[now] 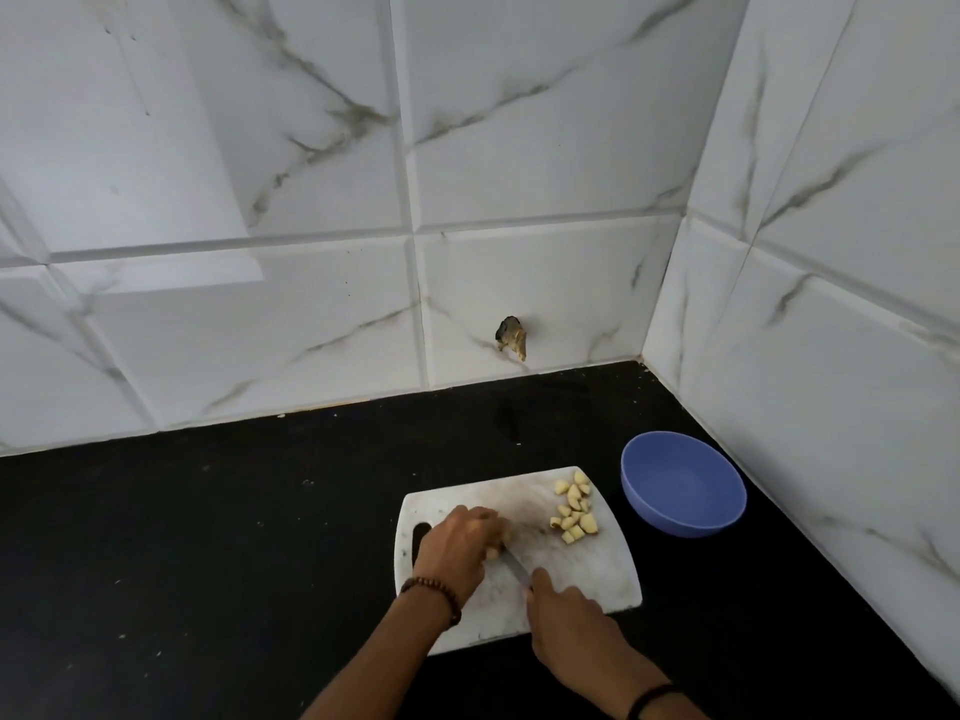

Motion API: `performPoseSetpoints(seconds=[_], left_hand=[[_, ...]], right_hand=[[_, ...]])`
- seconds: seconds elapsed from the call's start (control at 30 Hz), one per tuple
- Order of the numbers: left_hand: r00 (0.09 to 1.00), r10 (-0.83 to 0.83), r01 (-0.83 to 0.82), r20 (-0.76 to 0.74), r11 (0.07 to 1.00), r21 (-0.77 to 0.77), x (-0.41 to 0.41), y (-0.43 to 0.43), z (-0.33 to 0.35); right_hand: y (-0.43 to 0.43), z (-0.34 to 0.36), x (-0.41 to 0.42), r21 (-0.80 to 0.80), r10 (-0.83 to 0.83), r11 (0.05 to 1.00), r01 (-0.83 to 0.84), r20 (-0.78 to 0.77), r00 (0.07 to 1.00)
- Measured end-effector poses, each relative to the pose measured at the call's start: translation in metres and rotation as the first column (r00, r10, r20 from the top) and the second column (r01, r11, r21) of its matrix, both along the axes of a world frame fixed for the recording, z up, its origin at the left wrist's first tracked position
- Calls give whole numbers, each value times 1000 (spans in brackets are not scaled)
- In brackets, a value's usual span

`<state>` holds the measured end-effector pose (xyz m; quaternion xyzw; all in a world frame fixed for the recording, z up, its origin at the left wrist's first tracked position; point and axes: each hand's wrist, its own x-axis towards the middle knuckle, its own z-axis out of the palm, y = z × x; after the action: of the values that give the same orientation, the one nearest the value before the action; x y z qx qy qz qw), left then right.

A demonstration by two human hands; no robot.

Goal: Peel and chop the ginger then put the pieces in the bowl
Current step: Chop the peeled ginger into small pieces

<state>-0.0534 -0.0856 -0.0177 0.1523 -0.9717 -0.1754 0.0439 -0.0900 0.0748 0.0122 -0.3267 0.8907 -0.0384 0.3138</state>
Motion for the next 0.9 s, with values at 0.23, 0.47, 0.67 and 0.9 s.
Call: performPoseSetpoints(seconds=[0.23,0.47,0.67,0.9], left_hand=[[1000,7,-7,-7,1000,-8,3,3,10],[997,65,-67,49,997,27,6,9,10],[988,138,-145,71,985,98,4,9,14],[987,151,-157,61,982,101,0,6,12]], right_hand=[[15,3,7,-36,-1,999,-2,-79,997],[31,8,9,43,54,998,-49,-109,993],[37,23,0,80,140,988,-130,-137,981],[47,42,-18,130,162,980,-148,-104,981]])
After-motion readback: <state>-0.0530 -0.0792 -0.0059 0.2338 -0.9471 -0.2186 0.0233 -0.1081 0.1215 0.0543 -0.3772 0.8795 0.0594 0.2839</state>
